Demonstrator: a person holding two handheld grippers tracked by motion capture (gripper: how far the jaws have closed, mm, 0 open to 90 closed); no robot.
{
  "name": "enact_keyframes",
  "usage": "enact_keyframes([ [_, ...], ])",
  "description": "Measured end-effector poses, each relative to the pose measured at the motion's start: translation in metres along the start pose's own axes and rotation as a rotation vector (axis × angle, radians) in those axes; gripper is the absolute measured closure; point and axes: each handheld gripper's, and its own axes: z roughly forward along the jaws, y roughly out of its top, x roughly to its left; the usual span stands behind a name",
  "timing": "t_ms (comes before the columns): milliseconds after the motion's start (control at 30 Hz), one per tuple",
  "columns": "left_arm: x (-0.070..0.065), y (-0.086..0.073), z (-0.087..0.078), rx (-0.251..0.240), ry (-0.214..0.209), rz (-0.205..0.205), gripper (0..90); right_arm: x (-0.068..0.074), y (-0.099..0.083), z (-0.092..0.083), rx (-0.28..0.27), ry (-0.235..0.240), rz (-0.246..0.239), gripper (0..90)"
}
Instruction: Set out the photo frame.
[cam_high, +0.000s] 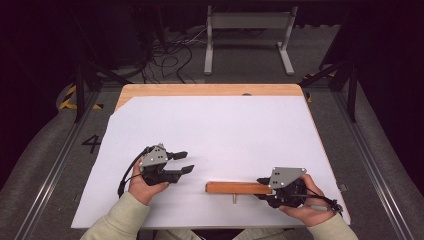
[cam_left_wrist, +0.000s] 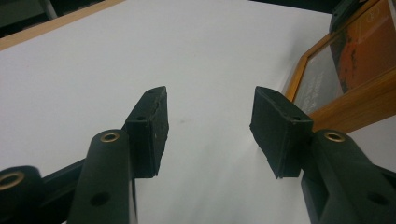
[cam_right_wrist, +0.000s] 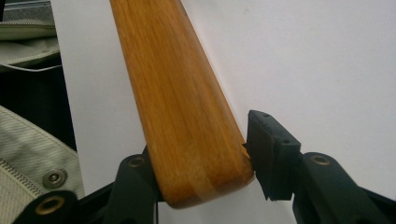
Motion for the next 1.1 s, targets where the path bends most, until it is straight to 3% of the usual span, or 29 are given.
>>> enact_keyframes([
  [167, 0.001, 0.000, -0.001, -0.001, 0.000, -0.002, 46.8, -0.001, -0.007, 0.002, 0.007, 0.001, 0.058, 45.1],
  [367, 0.001, -0.001, 0.000, 0.004, 0.005, -0.001, 46.8, -0.004, -0.026, 0.002, 0.032, -0.026, 0.129, 45.5],
  [433, 0.001, 0.000, 0.000, 0.003, 0.006, -0.001, 46.8, -0.003, -0.030, 0.002, 0.045, -0.026, 0.154, 55.5],
  [467, 0.001, 0.000, 0.000, 0.003, 0.006, -0.001, 46.8, -0.003, -0.030, 0.002, 0.045, -0.026, 0.154, 55.5],
  [500, 0.001, 0.000, 0.000, 0.002, 0.006, -0.001, 46.8, -0.003, -0.032, 0.001, 0.061, -0.009, 0.165, 61.9],
  [567, 0.001, -0.001, 0.000, 0.005, 0.005, -0.002, 46.9, -0.004, -0.037, 0.002, 0.116, 0.016, 0.178, 83.9],
  [600, 0.001, -0.001, 0.000, 0.006, 0.005, -0.002, 46.9, -0.004, -0.037, 0.003, 0.126, 0.025, 0.184, 89.5],
  [800, 0.001, -0.001, 0.000, 0.004, 0.007, -0.002, 47.2, -0.002, -0.036, 0.010, 0.131, 0.072, 0.195, 90.0],
  [1100, 0.001, 0.000, 0.000, 0.007, 0.009, -0.001, 47.2, -0.003, -0.037, 0.013, 0.103, 0.087, 0.211, 90.0],
])
